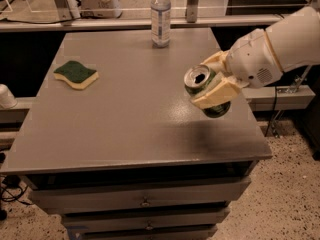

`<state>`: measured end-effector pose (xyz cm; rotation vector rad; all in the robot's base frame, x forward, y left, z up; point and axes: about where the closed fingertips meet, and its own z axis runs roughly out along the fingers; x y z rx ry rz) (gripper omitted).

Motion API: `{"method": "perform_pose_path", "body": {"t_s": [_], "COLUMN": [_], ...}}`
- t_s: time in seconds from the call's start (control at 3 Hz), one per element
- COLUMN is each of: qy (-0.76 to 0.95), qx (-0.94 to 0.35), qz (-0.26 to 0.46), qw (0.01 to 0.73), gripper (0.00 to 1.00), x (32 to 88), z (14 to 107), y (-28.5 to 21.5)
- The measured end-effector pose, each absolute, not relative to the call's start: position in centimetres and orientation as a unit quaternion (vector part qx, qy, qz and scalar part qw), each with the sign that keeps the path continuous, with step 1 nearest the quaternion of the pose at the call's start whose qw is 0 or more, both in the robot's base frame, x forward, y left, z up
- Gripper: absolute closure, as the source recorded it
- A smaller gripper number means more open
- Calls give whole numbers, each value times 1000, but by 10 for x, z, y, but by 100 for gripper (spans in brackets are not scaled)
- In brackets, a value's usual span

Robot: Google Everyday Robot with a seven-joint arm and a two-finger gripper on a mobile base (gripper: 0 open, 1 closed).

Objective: Knock green can over

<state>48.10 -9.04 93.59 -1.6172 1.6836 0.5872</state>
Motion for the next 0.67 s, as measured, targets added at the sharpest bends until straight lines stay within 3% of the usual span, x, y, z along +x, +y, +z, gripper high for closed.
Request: {"method": "perform_pose_path", "body": {"t_s": [0.67], "qy": [643], "qx": [-726], "qz": [88], "qw": [228], "gripper": [100], "x": [474], "z": [923], "y": [-28]}}
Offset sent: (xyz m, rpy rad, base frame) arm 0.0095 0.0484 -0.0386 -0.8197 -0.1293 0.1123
